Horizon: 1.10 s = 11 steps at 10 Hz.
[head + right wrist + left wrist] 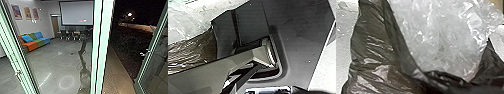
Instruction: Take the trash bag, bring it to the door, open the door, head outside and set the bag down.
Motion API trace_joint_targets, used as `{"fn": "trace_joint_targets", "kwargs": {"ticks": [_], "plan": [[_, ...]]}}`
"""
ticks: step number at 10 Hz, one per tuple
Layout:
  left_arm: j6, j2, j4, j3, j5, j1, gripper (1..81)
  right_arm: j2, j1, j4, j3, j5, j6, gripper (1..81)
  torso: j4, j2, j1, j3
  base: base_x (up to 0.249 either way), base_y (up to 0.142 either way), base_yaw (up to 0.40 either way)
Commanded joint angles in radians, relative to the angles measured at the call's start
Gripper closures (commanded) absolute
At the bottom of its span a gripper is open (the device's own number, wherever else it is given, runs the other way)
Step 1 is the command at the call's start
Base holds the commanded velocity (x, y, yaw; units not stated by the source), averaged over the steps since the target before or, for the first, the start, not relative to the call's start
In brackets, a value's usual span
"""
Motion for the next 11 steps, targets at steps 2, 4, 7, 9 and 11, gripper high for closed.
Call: {"fn": "trace_joint_targets", "kwargs": {"ticks": [2,4,7,9,11], "plan": [[0.008,-0.011,0.005,0.0,0.064,-0.049,81.1,0.003,0.04,-0.014,0.018,-0.061,-0.003,1.0,0.0,0.0,0.0,0.0,0.0,0.0,-0.152],[0.008,-0.01,0.005,0.0,0.064,-0.049,81.1,0.005,0.04,-0.015,0.015,-0.062,-0.003,1.0,0.0,0.0,0.0,0.0,0.0,0.0,-0.161],[0.008,-0.01,0.005,0.0,0.064,-0.049,81.1,0.005,0.04,-0.017,0.014,-0.061,-0.003,1.0,0.0,0.0,0.0,0.0,0.0,0.0,-0.168],[0.008,-0.011,0.005,0.0,0.064,-0.047,81.1,0.006,0.039,-0.018,0.012,-0.061,-0.003,1.0,0.0,0.0,0.0,0.0,0.0,0.0,-0.176],[0.008,-0.011,0.002,0.0,0.064,-0.049,81.1,0.006,0.037,-0.02,0.011,-0.062,-0.003,1.0,0.0,0.0,0.0,0.0,0.0,0.0,-0.181]]}}
